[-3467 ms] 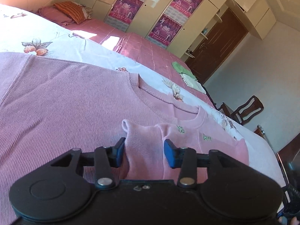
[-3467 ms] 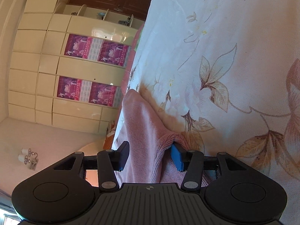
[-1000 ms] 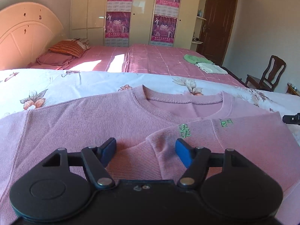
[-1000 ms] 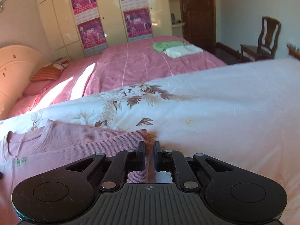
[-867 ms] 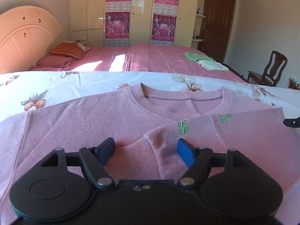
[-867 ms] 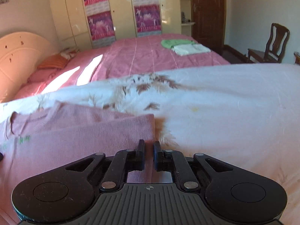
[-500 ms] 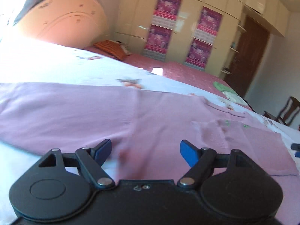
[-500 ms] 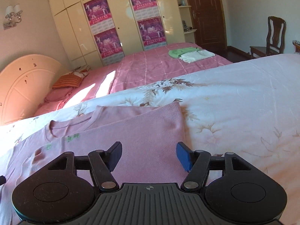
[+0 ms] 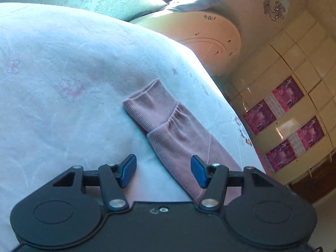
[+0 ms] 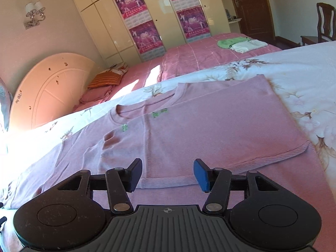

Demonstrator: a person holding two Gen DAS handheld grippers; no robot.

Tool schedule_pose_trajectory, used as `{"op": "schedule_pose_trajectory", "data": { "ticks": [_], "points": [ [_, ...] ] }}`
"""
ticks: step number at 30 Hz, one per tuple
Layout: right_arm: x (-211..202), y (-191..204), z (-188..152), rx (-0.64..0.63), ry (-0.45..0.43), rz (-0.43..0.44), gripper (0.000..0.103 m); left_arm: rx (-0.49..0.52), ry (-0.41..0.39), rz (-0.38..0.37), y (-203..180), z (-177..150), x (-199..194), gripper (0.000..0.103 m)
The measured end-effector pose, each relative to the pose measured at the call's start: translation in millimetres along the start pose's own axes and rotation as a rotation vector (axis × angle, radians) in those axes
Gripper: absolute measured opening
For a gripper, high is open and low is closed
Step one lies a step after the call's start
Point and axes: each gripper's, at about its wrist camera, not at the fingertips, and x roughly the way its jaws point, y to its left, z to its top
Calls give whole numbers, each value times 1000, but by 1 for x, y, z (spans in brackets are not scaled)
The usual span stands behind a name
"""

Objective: Fold small clothes
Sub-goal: 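Grasp the other sleeve cuff with the left tool, then carry the cuff with the left tool across the sweatshirt body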

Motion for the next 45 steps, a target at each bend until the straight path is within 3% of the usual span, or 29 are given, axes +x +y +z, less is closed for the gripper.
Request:
{"op": "schedule_pose_trajectory", "data": {
  "ticks": [8,11,12,13,14,17,21,28,34,43,44,45],
  "points": [
    [3,17,19,62,-44,-46,55,-56,-22,-74,16,26,34,51],
    [0,16,20,77,-46,-62,55,-73,-16,-76,19,35,45,41],
    [-1,15,20,80,-43,-66,55,-72,-13,-66,19,36,48,31],
    [-1,15,19,86,-39,-71,55,-65,-6,-41,19,38,51,16],
    [-1,14,19,88,-35,-77,55,-53,7,-9,18,40,55,8],
    [-6,12,20,89,-37,-86,55,9,-1,3,2,42,50,6],
    [-14,8,21,90,-56,-93,55,141,-14,-128,-50,28,33,6],
    [-21,-8,20,120,-62,-92,55,313,34,-374,-174,-42,20,6],
    [-25,-25,23,144,-70,-70,55,414,148,-496,-258,-126,27,6],
    [-33,-49,29,209,-59,-9,55,635,358,-526,-318,-261,66,7],
    [-34,-50,30,219,-59,-1,55,666,396,-511,-319,-275,75,8],
    [-34,-51,30,226,-57,6,55,691,438,-494,-321,-288,83,18]
  ]
}}
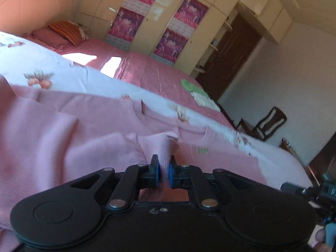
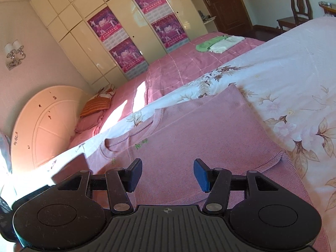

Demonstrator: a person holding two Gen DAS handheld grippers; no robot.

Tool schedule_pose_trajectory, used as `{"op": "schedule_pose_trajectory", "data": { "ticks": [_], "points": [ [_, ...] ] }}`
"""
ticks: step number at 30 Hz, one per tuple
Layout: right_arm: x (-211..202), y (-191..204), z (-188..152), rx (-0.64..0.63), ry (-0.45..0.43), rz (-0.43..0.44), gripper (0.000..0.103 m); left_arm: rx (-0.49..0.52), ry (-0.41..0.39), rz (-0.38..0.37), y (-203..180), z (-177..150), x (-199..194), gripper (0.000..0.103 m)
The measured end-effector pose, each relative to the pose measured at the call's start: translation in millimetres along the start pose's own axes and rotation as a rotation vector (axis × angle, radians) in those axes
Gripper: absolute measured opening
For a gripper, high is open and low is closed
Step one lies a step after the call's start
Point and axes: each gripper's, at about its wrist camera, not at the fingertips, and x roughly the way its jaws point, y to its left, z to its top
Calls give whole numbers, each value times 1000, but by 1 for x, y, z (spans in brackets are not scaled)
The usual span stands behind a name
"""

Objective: Fold small clothes
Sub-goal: 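Carry the cuff with the left tool across the sweatshirt body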

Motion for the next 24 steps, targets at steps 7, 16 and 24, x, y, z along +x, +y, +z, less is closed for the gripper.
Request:
{"op": "schedule_pose_trajectory", "data": {
  "ticks": [7,16,24],
  "points": [
    [14,15,-4,45,54,110,55,69,-38,2,-1,-19,-31,50],
    [78,61,-41,27,225,228,55,14,-112,317,86,-38,-151,62],
    [117,95,-57,-44,290,199,16,-8,-74,357,121,-37,-157,62]
  ]
}}
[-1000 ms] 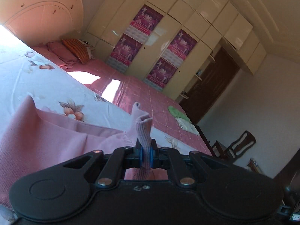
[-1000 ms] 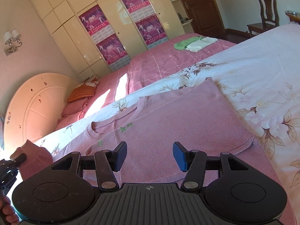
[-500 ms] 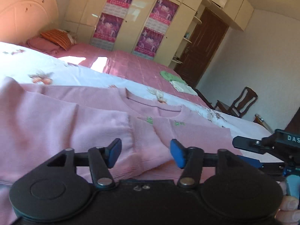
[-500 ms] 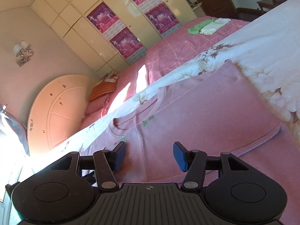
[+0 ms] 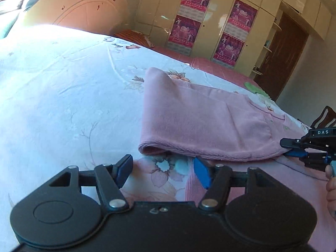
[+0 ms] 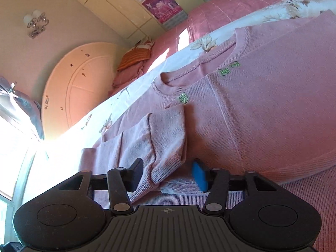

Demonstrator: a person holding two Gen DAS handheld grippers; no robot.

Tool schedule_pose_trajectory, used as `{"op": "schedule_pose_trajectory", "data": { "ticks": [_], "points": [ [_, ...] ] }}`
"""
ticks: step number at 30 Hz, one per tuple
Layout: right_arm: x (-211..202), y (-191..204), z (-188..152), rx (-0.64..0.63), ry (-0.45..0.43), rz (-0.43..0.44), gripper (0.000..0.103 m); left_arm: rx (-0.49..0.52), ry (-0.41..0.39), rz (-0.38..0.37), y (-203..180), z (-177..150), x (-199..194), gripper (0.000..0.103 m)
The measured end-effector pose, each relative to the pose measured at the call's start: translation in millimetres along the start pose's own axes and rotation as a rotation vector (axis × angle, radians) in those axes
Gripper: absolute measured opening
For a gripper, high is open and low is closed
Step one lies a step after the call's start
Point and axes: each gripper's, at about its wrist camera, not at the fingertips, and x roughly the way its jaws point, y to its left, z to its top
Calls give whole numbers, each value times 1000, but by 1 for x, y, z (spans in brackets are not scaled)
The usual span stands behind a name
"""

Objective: Fold small clothes

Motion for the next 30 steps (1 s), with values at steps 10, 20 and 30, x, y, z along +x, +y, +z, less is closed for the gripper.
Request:
{"op": "schedule_pose_trajectory", "data": {
  "ticks": [10,20,30],
  "points": [
    [-74,36,34,-200,-267,-38,5,61,-5,-11,-8,5,20,59],
    [-108,-14,33,-149,-281,-132,5,63,3,-15,-14,10,26,51],
    [-106,-60,13,-104,-206,-212,6,90,27,-17,-18,9,26,51]
  ]
}}
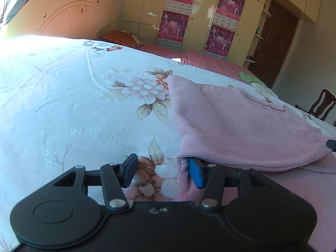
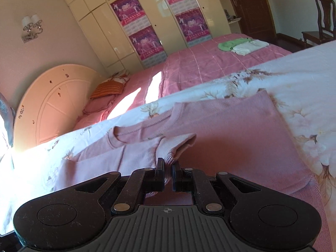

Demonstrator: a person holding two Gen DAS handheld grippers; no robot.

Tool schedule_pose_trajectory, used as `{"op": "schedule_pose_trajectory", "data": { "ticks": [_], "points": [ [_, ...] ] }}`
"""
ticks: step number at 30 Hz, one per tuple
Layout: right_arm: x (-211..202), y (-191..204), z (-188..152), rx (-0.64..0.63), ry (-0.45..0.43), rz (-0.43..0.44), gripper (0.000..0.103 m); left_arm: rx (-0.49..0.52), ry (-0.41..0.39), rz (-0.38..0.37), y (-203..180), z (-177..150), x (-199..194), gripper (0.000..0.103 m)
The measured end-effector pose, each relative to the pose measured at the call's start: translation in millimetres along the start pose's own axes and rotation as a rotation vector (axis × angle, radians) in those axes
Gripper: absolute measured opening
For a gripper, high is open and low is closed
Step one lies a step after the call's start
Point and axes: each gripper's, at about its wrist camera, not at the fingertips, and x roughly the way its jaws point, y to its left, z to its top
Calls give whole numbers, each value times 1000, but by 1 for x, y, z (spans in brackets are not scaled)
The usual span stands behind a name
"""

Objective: Fold small clothes

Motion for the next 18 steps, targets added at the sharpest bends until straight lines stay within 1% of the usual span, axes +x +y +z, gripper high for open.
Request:
{"op": "schedule_pose_trajectory", "data": {
  "ticks": [2,6,8,11,15,16,18],
  "points": [
    [-3,-8,-5,21,-2,-3,6,11,4,-1,0,0,-1,51],
    [-22,-4,-1,3,-58,23,5,26,8,-3,0,1,0,51],
    [-18,-3,1,-1,-41,10,6,27,8,-1,0,1,1,52],
    [-5,-12,-8,7,13,-31,6,33,13,1,-1,1,0,53],
    [2,-21,-17,21,40,-37,6,52,24,-23,3,0,-4,53],
    [2,-22,-19,27,42,-35,6,53,19,-38,5,0,-9,53],
    [-1,-22,-21,28,38,-30,6,42,-30,-73,9,-1,-25,53]
  ]
}}
